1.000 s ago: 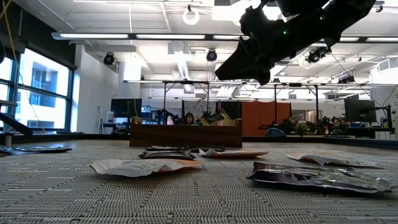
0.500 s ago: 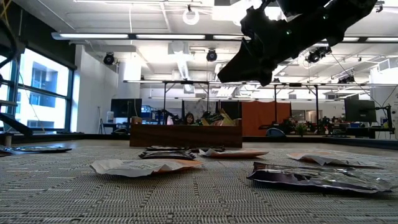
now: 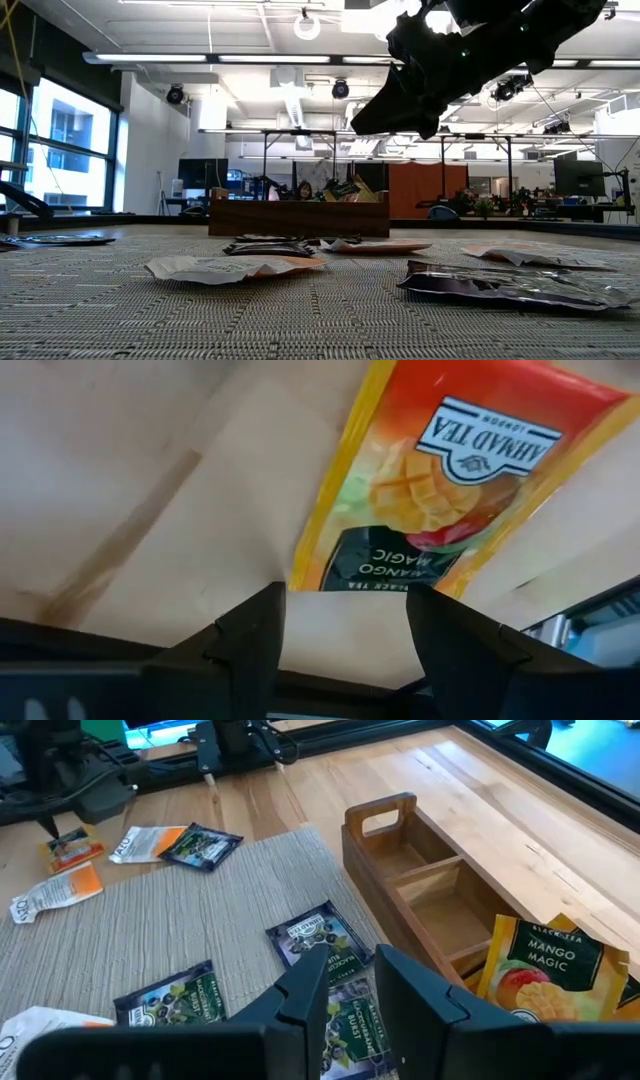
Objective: Pick & Place Tea
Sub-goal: Put the orange tea bag into the right section of the wooden organizer
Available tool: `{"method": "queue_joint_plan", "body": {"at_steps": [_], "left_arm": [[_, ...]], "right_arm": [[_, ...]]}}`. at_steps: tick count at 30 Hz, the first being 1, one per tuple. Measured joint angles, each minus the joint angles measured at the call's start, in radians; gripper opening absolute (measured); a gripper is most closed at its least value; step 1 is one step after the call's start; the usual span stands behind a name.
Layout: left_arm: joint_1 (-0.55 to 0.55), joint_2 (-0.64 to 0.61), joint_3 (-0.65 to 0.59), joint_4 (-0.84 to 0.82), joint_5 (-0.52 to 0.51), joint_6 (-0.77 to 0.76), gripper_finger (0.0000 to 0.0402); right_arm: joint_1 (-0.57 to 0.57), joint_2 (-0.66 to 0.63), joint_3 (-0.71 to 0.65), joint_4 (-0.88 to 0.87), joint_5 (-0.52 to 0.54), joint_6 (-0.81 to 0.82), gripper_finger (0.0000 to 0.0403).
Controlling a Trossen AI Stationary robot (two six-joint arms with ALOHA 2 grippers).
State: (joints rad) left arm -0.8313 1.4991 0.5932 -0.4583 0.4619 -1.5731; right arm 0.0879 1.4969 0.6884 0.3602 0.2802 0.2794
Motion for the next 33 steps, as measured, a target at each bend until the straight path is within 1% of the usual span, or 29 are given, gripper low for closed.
{"method": "queue_joint_plan", "body": {"at_steps": [3, 7, 10, 16, 18, 22, 26, 33], "left_arm": [[0.001, 0.015, 0.001, -0.016, -0.009, 0.016, 0.0180], [0.010, 0.016, 0.000, -0.032, -0.025, 0.011, 0.0125], [0.037, 0.018, -0.005, -0.042, -0.002, -0.011, 0.0082], [0.105, 0.015, -0.008, -0.060, 0.036, 0.081, 0.0011], [0.129, 0.015, -0.007, -0.082, 0.031, 0.111, 0.0004], [0.177, 0.014, -0.001, -0.096, 0.026, 0.182, 0.0008], [0.228, 0.016, 0.037, -0.150, -0.006, 0.284, 0.0002], [0.325, 0.017, 0.135, -0.320, -0.229, 0.487, 0.0002]], "right_arm": [[0.000, 0.000, 0.000, -0.003, 0.000, 0.000, 0.0083], [0.000, 0.000, 0.000, -0.005, 0.000, 0.005, 0.0083], [0.000, 0.000, 0.000, -0.005, 0.000, 0.006, 0.0083], [0.000, 0.000, 0.000, -0.005, 0.000, 0.007, 0.0083], [0.000, 0.000, 0.000, -0.005, 0.000, 0.007, 0.0083], [0.000, 0.000, 0.000, -0.005, 0.000, 0.007, 0.0083], [0.000, 0.000, 0.000, -0.005, 0.001, 0.007, 0.0083], [0.000, 0.000, 0.000, -0.005, 0.000, 0.007, 0.0083]]}}
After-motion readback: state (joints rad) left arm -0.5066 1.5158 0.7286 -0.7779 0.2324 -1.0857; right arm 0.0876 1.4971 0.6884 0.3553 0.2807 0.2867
